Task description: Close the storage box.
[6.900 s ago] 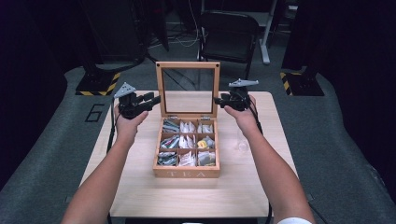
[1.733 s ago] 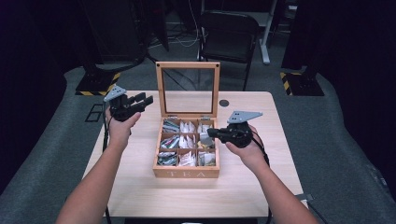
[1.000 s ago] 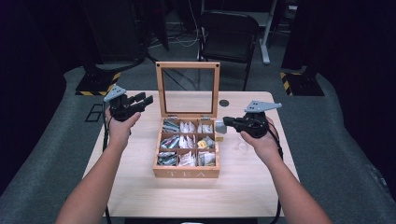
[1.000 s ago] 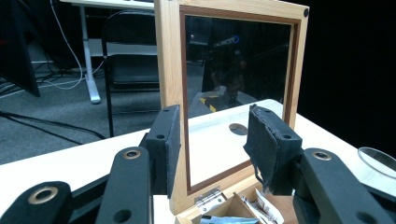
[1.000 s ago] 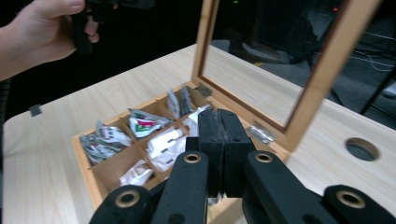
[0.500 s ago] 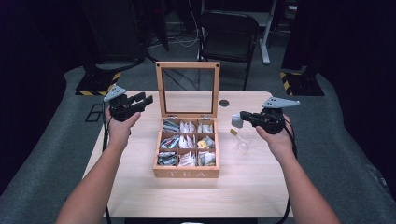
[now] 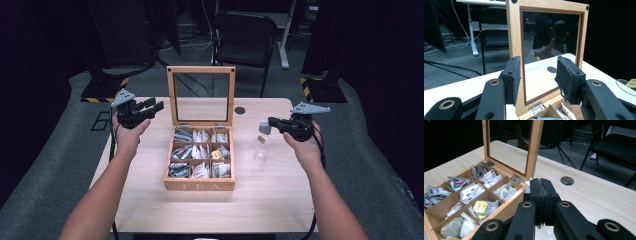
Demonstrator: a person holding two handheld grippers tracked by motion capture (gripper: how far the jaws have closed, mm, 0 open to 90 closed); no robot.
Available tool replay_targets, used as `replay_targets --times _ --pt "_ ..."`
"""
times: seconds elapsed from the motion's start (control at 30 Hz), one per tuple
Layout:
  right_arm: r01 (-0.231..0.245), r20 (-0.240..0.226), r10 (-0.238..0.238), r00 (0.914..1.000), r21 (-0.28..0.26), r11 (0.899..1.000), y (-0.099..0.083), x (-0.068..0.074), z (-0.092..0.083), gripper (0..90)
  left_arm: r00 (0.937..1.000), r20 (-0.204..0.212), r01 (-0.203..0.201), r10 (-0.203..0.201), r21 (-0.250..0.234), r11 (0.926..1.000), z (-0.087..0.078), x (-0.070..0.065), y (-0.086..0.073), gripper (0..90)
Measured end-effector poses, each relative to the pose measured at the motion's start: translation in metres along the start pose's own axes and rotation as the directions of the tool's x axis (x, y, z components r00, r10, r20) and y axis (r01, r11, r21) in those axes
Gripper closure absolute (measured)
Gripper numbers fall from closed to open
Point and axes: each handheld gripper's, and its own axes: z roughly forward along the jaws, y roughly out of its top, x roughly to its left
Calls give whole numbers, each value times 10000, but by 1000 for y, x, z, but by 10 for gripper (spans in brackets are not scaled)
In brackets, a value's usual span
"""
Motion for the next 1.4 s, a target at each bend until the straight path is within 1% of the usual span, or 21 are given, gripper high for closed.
replay_targets --times 0.23,0.43,0.6,0.67,0.7,0.9,1.0,1.03,1.2,1.33,1.4 --pt "-126 254 125 9996 66 9999 -7 -7 0 894 10000 7 13 -13 31 10000 0 0 0 547" --pt "-325 416 320 9986 115 9994 -18 -11 4 893 10000 4 45 -45 38 10000 0 0 -1 545" --pt "-285 531 271 9982 264 9992 -26 -11 8 893 10000 -10 48 -48 35 10000 0 0 -1 544" --pt "-343 558 322 9979 368 9987 -32 -11 11 894 10000 -13 8 -8 48 10000 0 1 -2 543" --pt "-343 558 322 9979 368 9987 -32 -11 11 894 10000 -6 33 -33 67 10000 0 0 -2 543" --pt "-406 666 359 9971 694 9968 -43 -11 18 893 10000 -43 74 -74 59 10000 0 1 -3 542" --pt "-402 730 340 9968 846 9956 -48 -11 22 892 10000 -52 83 -82 71 9999 -1 2 -3 540" --pt "-325 752 258 9968 896 9954 -48 -11 22 892 9999 -45 95 -95 61 9999 -1 2 -3 540" --pt "-400 793 329 9963 905 9951 -52 -11 26 891 10000 -36 56 -55 65 10000 0 2 -4 540" --pt "-440 838 358 9958 989 9941 -57 -12 28 890 9999 -30 97 -97 62 9999 -1 2 -5 540" --pt "-554 850 466 9953 1044 9930 -60 -12 28 889 9999 -45 127 -127 52 9999 -1 3 -5 540"
